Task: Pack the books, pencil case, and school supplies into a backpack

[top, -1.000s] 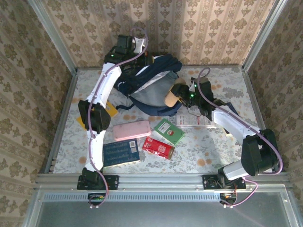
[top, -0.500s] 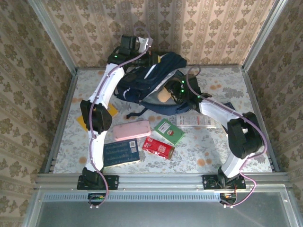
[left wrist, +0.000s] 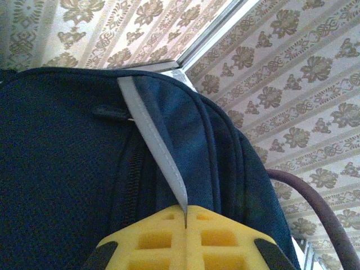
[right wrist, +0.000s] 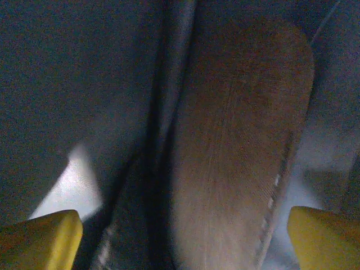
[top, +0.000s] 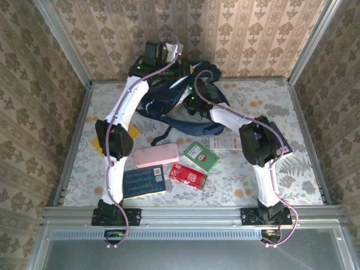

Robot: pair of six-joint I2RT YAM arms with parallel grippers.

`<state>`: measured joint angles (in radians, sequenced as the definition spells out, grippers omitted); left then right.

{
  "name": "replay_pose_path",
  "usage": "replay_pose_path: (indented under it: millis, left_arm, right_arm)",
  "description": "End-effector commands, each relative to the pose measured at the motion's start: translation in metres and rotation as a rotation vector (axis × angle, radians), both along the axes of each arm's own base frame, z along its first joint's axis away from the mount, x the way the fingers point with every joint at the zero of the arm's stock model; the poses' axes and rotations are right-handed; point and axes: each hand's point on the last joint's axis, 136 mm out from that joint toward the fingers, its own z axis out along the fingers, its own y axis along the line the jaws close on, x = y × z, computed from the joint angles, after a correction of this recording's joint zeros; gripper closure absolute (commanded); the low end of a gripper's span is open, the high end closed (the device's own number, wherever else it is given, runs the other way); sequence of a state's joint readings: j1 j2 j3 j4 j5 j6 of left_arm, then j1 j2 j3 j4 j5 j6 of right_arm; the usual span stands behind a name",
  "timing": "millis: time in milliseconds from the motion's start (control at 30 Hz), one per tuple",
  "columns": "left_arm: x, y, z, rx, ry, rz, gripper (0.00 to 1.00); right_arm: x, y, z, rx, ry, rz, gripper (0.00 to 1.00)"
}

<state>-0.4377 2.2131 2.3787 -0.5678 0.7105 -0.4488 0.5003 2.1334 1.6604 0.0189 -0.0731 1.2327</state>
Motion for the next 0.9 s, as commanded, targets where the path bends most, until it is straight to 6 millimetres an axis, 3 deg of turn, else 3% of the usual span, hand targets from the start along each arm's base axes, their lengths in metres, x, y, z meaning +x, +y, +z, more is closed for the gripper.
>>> replay_pose_path:
  millis: [0,133,367,500,667,867]
  left_arm:
    - [-0.042,0.014,0.114,-0.161,-0.242,-0.090,1.00]
    - [-0.026,0.035,0.111,-0.165,-0.227,-0.050,1.00]
    - [-0.005,0.061,0.096,-0.179,-0.175,-0.002,1.00]
    - [0.002,0.071,0.092,-0.200,-0.156,0.016,1.00]
    - [0.007,0.075,0.103,-0.246,-0.155,0.009,1.00]
    - [0.010,0.076,0.106,-0.244,-0.161,0.005,1.00]
  right_arm:
    - [-0.005,-0.010,-0.008,-0.080,-0.017,-0.005,0.00]
    - [-0.006,-0.010,0.016,-0.045,-0.114,0.050,0.00]
    - [-0.027,-0.015,0.066,-0.077,-0.305,0.161,0.00]
    - [-0.049,-0.024,0.088,-0.121,-0.394,0.215,0.00]
    - [-0.077,-0.043,0.110,-0.229,-0.441,0.244,0.01]
    - [-0.117,-0.066,0.135,-0.376,-0.531,0.308,0.12]
